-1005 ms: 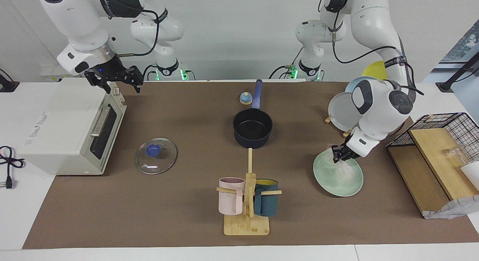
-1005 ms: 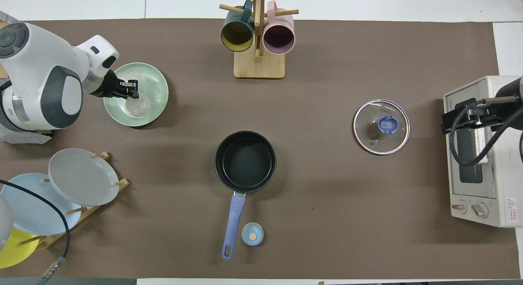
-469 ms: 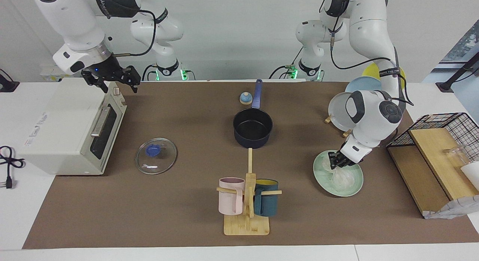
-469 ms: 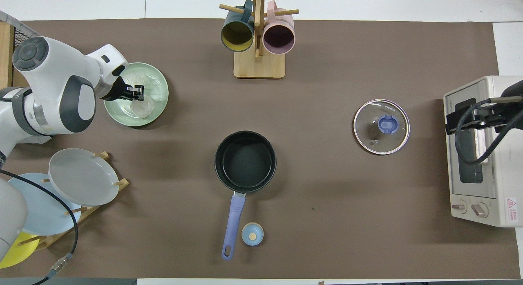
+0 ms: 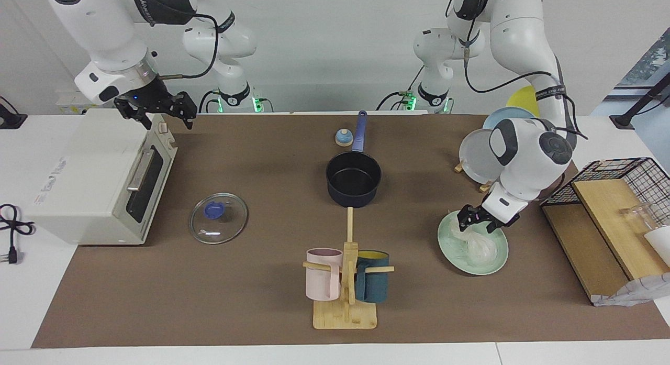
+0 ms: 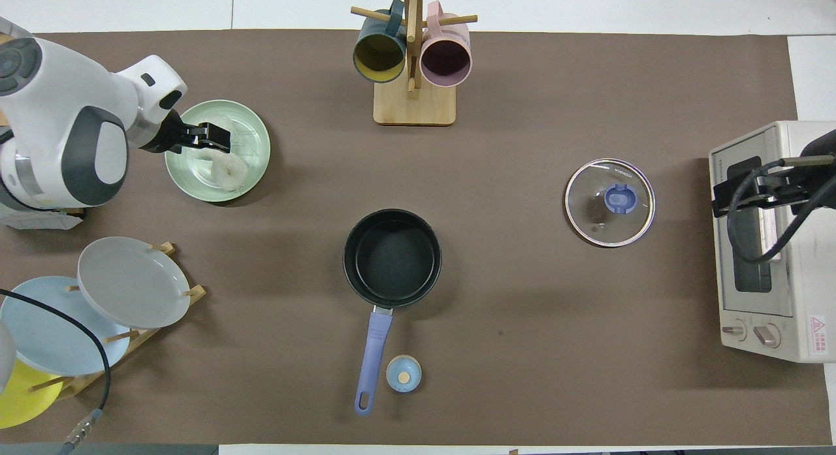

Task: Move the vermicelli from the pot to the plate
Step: 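Open the left gripper to drop the vermicelli onto the plate, withdraw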

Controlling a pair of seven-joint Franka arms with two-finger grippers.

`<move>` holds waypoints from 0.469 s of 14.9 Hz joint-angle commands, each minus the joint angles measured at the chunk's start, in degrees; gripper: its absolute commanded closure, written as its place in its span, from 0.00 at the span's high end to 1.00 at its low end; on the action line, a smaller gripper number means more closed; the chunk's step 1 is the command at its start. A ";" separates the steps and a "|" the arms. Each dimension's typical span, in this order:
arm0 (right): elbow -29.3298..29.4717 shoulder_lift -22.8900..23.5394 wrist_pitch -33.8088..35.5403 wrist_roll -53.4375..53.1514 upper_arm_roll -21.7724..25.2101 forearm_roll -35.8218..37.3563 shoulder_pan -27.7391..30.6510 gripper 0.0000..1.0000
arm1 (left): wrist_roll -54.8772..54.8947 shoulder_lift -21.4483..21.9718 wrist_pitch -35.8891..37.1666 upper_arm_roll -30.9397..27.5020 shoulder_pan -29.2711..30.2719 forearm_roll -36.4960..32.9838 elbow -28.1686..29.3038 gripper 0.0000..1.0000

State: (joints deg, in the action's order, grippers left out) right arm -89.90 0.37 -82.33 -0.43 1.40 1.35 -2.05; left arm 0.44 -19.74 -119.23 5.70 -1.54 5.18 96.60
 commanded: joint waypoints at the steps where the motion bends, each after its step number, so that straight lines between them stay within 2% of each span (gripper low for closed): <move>1: -0.72 -0.72 0.68 0.17 -0.08 -0.39 0.47 1.00 | -4.03 6.10 5.66 0.11 0.40 -1.14 -0.44 1.00; 5: -0.63 -0.63 0.68 -0.01 0.00 -1.44 0.55 1.00 | -6.76 14.27 17.34 0.10 0.48 -1.31 -2.38 1.00; 7: -0.72 -0.63 0.33 -0.01 0.53 -1.27 0.47 1.00 | -8.42 17.27 22.27 0.28 0.05 -3.93 -2.29 1.00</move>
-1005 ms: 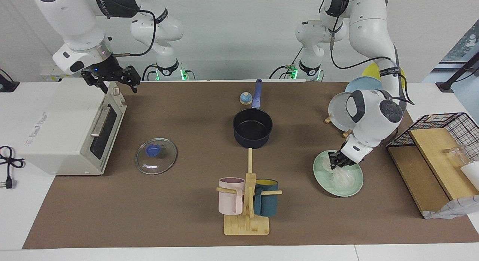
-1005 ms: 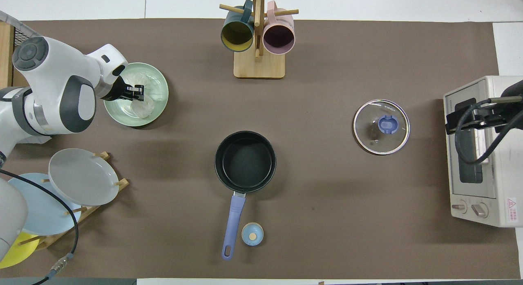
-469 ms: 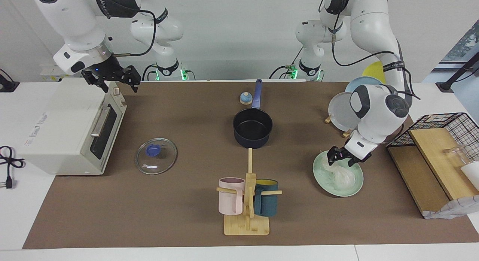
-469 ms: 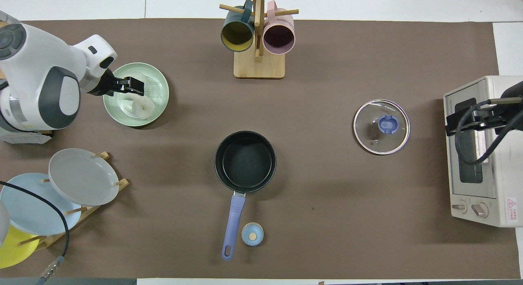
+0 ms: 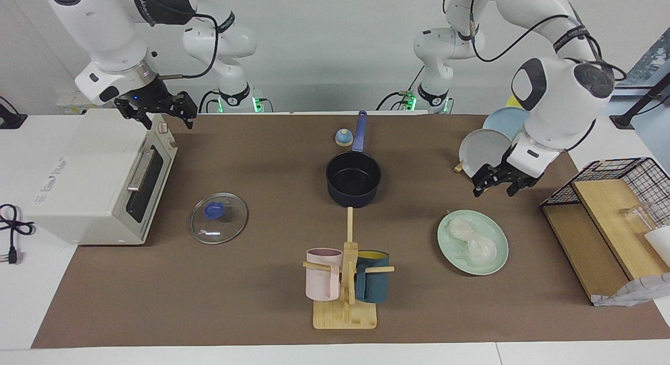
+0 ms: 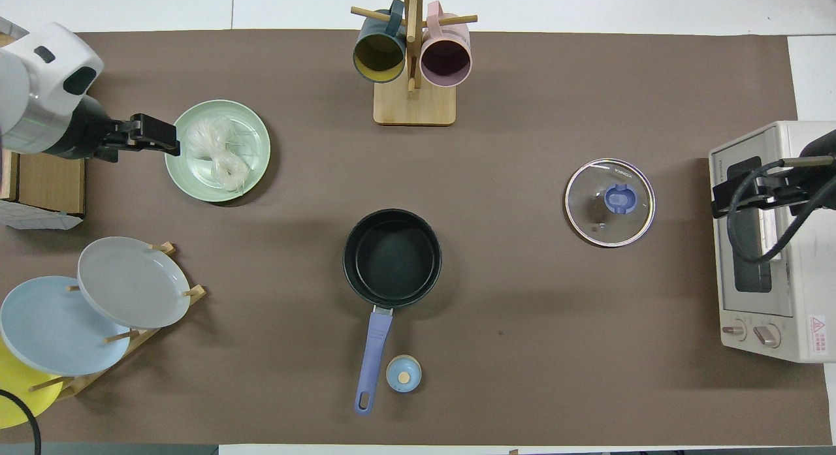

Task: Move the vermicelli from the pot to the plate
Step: 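Open the left gripper to drop the vermicelli onto the plate, withdraw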

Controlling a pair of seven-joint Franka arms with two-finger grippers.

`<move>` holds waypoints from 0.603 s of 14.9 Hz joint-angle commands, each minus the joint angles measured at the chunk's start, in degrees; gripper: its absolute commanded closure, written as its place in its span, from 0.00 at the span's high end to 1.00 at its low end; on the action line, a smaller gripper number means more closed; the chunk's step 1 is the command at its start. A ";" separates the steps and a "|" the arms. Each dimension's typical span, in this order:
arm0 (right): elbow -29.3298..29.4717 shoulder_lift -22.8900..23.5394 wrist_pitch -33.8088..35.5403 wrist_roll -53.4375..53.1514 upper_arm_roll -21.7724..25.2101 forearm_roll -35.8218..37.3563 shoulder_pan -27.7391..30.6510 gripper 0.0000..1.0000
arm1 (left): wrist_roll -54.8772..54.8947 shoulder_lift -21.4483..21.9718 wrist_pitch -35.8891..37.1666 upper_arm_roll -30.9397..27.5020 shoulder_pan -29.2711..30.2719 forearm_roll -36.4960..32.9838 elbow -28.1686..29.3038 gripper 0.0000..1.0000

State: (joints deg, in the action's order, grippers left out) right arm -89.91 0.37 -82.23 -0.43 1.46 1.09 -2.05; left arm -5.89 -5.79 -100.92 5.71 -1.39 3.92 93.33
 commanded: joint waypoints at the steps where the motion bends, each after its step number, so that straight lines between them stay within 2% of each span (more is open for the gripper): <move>1: -0.70 -0.72 0.14 -0.01 0.90 -1.00 0.55 1.00 | -2.45 4.55 5.89 0.27 -0.46 -2.95 1.33 1.00; 3: -0.79 -0.63 0.05 -0.10 1.00 -0.57 0.47 1.00 | -2.63 6.57 9.75 0.44 -0.72 -2.95 1.77 1.00; 6: -0.70 -0.63 0.05 -0.10 0.91 -0.56 0.47 1.00 | -2.72 9.30 9.60 0.62 -0.72 -2.95 6.58 1.00; 9: -0.70 -0.63 0.05 0.08 0.47 -0.56 0.47 1.00 | -2.90 8.78 10.03 0.09 -3.34 -2.86 5.21 1.00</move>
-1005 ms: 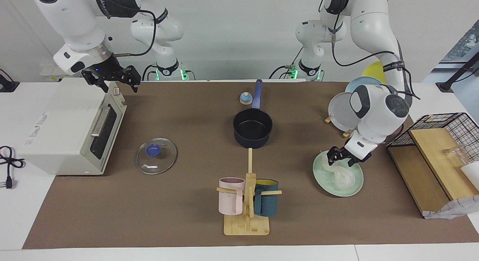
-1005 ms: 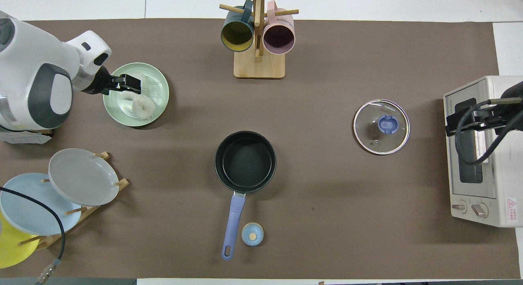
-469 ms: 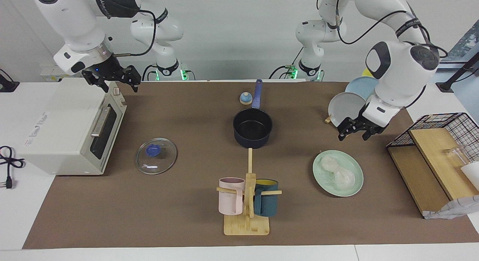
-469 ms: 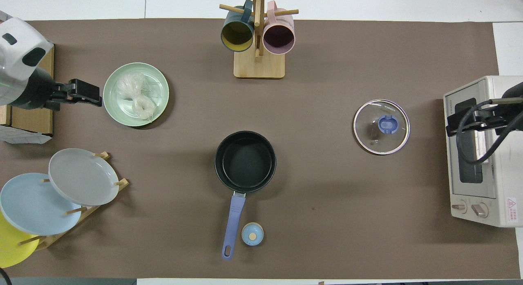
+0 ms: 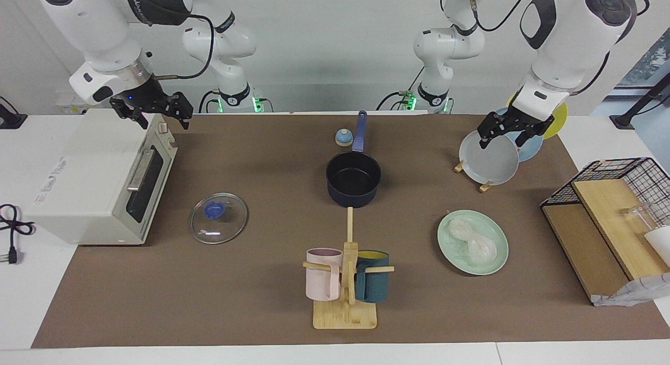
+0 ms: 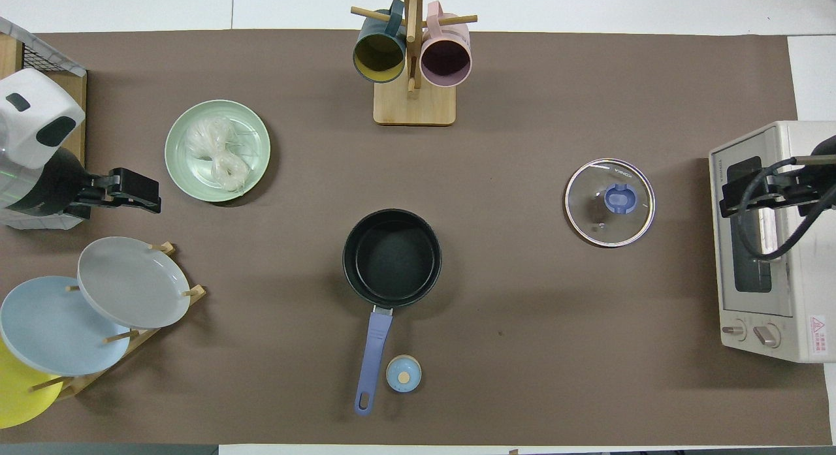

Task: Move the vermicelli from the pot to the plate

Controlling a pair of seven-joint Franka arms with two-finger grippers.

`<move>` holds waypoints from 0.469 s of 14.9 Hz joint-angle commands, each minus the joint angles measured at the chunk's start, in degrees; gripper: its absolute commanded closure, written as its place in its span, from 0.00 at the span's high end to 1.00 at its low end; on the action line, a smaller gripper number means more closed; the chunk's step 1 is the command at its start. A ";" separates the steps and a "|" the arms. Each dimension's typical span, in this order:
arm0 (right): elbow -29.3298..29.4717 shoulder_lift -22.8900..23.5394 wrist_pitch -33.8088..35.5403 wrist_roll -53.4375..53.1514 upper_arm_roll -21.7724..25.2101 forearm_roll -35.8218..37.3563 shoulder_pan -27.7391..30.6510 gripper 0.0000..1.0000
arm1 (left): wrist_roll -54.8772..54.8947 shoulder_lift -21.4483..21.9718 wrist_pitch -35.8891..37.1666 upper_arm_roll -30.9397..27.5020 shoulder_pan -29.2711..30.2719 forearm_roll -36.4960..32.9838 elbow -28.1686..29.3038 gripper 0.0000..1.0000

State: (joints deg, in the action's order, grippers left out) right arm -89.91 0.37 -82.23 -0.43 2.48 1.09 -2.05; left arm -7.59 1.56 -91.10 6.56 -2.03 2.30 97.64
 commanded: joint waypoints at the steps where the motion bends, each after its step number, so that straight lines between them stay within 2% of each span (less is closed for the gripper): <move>1: -0.70 -0.63 0.05 0.17 -0.55 -0.48 0.47 1.00 | -1.11 1.78 0.92 -1.72 -3.06 -1.24 0.45 1.00; 7: -0.70 -0.63 0.05 0.17 -0.55 -0.48 0.47 1.00 | -0.94 2.13 3.04 -2.87 -4.03 -1.24 -2.19 1.00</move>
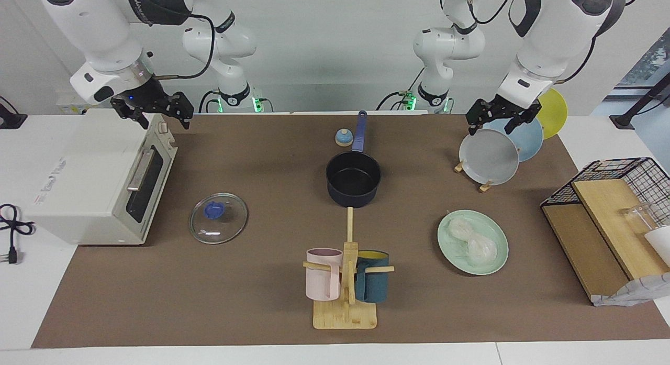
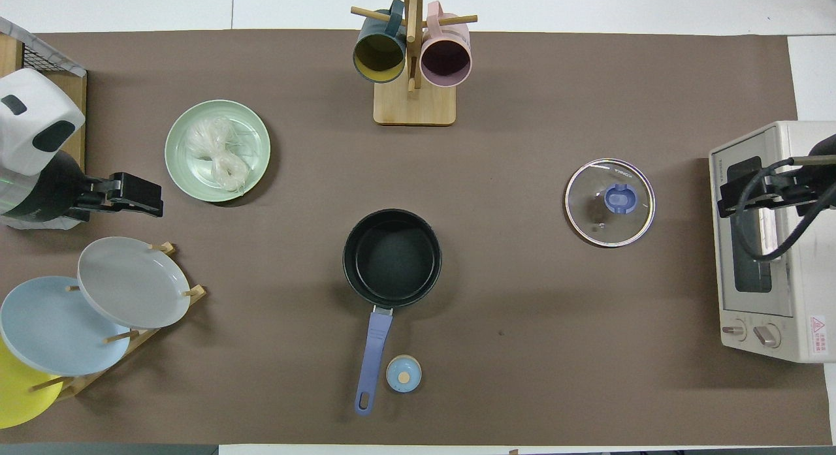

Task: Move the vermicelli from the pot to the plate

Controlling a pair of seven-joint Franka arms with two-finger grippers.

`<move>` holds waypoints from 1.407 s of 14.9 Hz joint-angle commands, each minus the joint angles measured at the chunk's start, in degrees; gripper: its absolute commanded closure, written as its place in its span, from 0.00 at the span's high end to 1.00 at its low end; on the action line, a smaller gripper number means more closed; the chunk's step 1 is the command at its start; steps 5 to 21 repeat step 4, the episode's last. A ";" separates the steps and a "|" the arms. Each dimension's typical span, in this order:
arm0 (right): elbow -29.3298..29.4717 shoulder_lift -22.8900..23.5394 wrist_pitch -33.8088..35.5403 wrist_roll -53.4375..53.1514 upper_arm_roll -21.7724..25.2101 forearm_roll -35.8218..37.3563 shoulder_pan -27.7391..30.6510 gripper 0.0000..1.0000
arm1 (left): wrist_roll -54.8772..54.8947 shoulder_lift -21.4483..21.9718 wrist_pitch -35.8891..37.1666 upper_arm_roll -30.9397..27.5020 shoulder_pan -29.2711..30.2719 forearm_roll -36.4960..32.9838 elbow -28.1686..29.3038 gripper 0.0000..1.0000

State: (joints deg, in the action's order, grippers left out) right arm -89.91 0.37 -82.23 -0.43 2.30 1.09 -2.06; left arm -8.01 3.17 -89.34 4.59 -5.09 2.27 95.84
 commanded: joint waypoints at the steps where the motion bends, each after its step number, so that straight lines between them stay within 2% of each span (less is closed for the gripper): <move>1: -0.70 -0.63 0.05 0.17 -0.37 -0.48 0.48 1.00 | -0.51 0.61 1.44 -0.81 -0.80 -1.21 -0.39 1.00; 21: -0.70 -0.63 0.05 0.17 -0.37 -0.48 0.48 1.00 | -0.07 0.61 1.18 -0.81 -0.80 -1.21 -0.22 1.00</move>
